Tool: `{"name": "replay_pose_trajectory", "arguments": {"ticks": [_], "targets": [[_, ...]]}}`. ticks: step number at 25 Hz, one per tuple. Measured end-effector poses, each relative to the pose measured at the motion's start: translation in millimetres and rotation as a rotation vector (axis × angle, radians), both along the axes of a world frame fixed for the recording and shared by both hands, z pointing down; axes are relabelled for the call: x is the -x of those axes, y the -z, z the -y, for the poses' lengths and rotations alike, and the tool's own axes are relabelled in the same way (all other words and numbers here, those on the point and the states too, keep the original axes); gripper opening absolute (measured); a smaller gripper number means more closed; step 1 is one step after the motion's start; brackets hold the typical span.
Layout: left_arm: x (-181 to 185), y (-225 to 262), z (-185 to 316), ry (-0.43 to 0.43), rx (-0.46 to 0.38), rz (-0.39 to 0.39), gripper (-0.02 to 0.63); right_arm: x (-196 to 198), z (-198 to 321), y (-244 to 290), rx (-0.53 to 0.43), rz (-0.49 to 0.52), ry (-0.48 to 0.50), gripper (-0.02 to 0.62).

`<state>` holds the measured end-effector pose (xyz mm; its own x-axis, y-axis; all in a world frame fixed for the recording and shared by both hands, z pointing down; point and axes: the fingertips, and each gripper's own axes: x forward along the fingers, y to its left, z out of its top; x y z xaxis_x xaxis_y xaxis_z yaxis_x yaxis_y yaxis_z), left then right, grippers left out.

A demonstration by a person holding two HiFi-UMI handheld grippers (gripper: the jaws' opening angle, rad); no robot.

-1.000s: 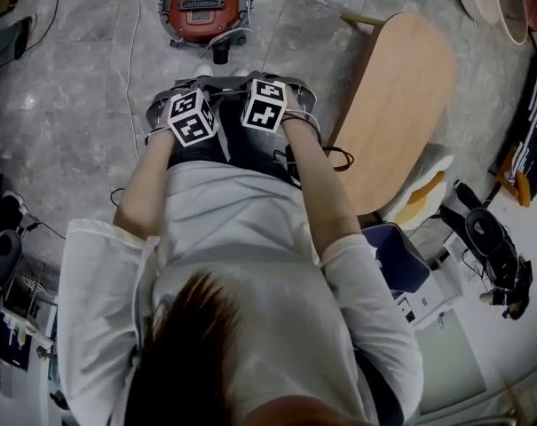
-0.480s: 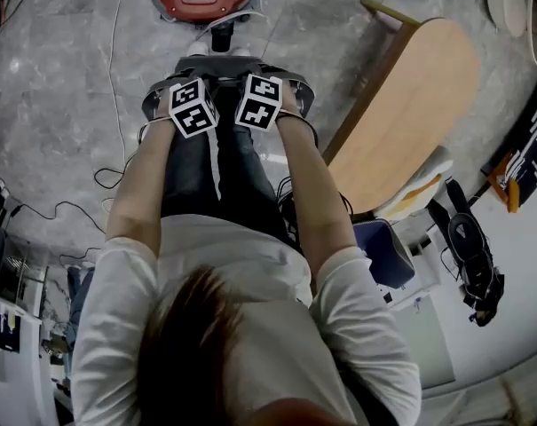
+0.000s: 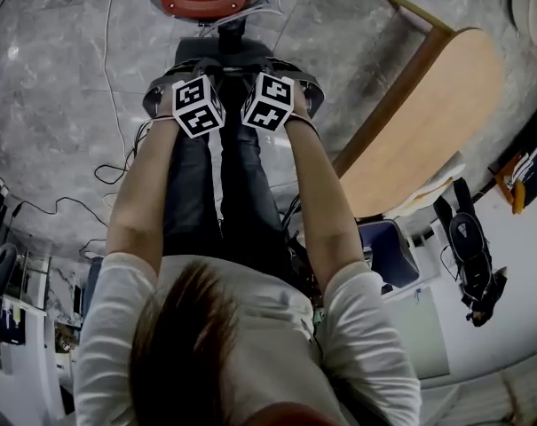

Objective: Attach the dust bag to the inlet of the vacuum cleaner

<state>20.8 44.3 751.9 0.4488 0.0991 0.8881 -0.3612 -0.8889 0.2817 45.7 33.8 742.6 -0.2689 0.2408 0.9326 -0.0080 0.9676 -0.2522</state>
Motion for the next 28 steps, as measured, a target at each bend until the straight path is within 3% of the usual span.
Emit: {"name": "replay_pose_trajectory", "arguments": {"ticks": [8, 28], "targets": [[-5, -19, 0, -0.056, -0.008, -0.014, 0.038, -5, -1, -20, -0.017, 0.015, -0.024, 0.034], [4, -20, 28, -0.011, -0.111, -0.006, 0.040, 3, 27, -22, -0.125, 0.009, -0.045, 0.035]]}}
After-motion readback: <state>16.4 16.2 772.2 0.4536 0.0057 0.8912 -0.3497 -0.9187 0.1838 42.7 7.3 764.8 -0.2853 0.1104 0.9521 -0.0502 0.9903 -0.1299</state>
